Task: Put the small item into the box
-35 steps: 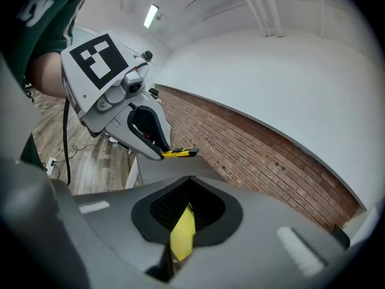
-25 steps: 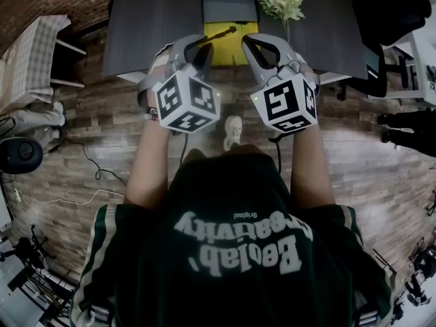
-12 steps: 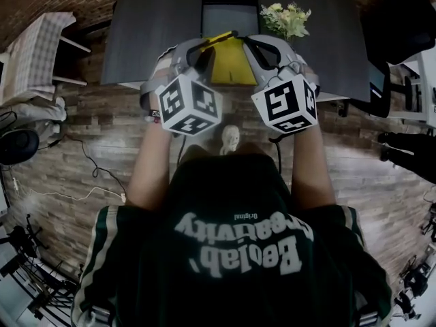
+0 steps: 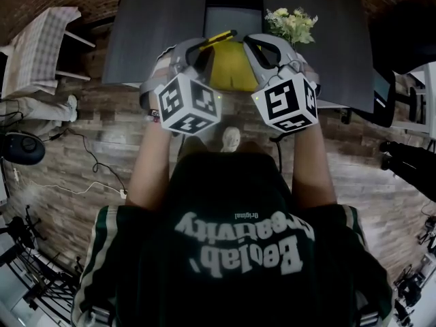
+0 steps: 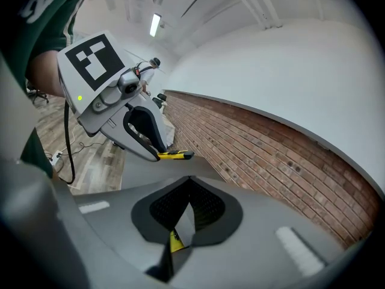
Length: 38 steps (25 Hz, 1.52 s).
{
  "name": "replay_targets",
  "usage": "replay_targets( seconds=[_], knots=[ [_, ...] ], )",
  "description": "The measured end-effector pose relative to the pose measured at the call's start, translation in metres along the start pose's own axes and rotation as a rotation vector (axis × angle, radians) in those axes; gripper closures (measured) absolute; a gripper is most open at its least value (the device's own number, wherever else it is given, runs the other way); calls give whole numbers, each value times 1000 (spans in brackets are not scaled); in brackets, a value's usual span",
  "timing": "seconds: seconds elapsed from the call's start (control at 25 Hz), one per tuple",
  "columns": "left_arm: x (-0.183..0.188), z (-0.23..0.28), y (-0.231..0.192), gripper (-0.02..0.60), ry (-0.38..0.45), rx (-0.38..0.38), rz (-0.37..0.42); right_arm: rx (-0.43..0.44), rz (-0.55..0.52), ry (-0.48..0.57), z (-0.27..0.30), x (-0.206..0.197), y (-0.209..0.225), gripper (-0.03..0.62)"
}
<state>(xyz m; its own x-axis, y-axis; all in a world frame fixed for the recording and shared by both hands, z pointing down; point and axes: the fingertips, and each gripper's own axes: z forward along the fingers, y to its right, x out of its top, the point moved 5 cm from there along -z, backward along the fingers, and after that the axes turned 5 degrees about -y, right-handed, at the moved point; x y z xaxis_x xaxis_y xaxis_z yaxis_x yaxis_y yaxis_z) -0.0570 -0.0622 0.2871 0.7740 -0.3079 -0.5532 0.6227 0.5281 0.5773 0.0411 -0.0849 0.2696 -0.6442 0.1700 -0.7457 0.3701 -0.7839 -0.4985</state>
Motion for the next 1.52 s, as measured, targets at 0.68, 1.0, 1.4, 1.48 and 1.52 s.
replay_targets(
  seconds=[0.68, 1.0, 1.4, 1.48, 1.52],
  knots=[
    [-2, 10, 0, 523, 5, -28, 6, 1, 13, -18, 8, -4, 0, 588],
    [-10, 22, -13, 523, 28, -69, 14, -17, 28, -60, 21, 1, 3, 588],
    [-20, 37, -35, 523, 78, -137, 39, -60, 60, -127, 43, 12, 6, 588],
    [-22, 39, -41, 523, 85, -145, 42, -68, 68, -135, 48, 16, 7, 588],
    [-22, 40, -44, 523, 90, -149, 45, -73, 72, -140, 49, 17, 7, 588]
  ],
)
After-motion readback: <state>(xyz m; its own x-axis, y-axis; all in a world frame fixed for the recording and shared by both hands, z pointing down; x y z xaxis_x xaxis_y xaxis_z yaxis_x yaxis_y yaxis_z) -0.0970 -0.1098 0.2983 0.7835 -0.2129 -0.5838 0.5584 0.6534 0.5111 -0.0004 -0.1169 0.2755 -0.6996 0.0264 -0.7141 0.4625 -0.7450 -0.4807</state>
